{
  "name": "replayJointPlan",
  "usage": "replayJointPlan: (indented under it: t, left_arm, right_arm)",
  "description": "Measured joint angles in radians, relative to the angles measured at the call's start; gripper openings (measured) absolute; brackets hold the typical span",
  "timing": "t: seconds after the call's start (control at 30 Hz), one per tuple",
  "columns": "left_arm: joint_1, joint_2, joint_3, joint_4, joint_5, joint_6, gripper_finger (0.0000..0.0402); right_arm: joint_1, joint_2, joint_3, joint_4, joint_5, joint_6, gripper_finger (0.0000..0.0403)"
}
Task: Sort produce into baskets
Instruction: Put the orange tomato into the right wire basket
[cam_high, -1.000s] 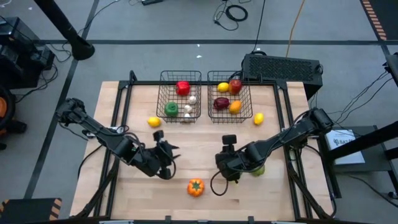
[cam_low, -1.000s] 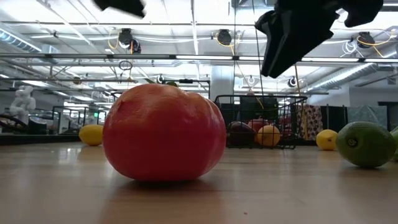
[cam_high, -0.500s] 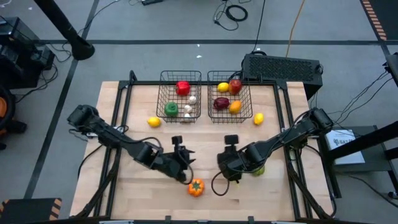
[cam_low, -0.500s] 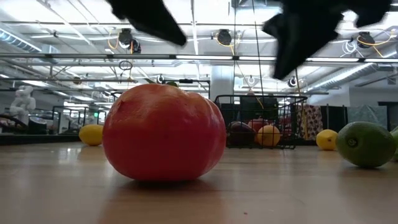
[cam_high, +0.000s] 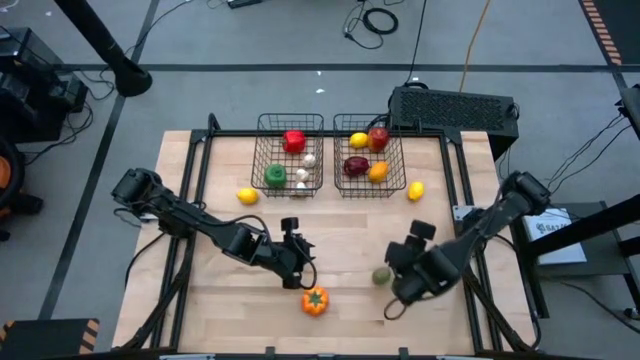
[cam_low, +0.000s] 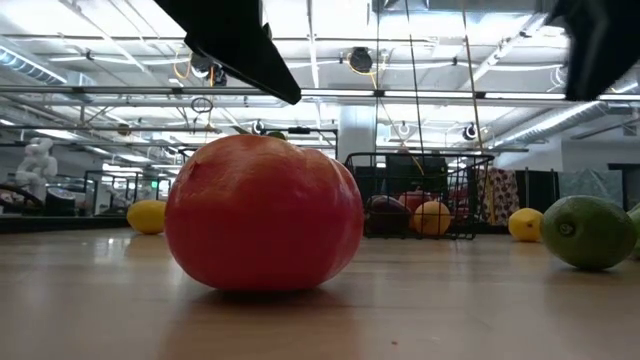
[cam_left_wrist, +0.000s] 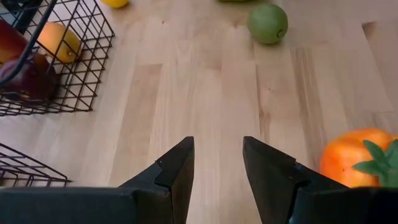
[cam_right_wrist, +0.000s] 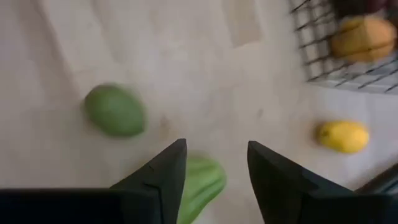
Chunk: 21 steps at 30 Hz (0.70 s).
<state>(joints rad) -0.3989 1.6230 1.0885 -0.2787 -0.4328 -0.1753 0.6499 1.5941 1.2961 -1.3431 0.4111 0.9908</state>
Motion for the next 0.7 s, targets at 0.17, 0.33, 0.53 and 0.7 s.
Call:
replayJointPlan:
  t: [0.17,0.33,0.53,0.7]
  left_arm:
    - [0.000,0.000,0.000,0.000,0.000,0.000,0.0145]
    - [0.000,0.000,0.000,0.002,0.001,0.000,0.0145]
    - [0.001,0.000,0.000,0.010,-0.001,0.003,0.0145]
    - [0.001,0.000,0.000,0.010,-0.005,0.001,0.0145]
  right_arm:
    - [0.082,0.027,0.000,-0.028,-0.023,0.102,0.0178]
    - [0.150,0.055,-0.001,-0.067,-0.081,0.199,0.0178]
    - [0.202,0.069,-0.142,-0.076,-0.149,0.340,0.0178]
    - [0.204,0.070,-0.260,0.012,-0.284,0.394,0.0178]
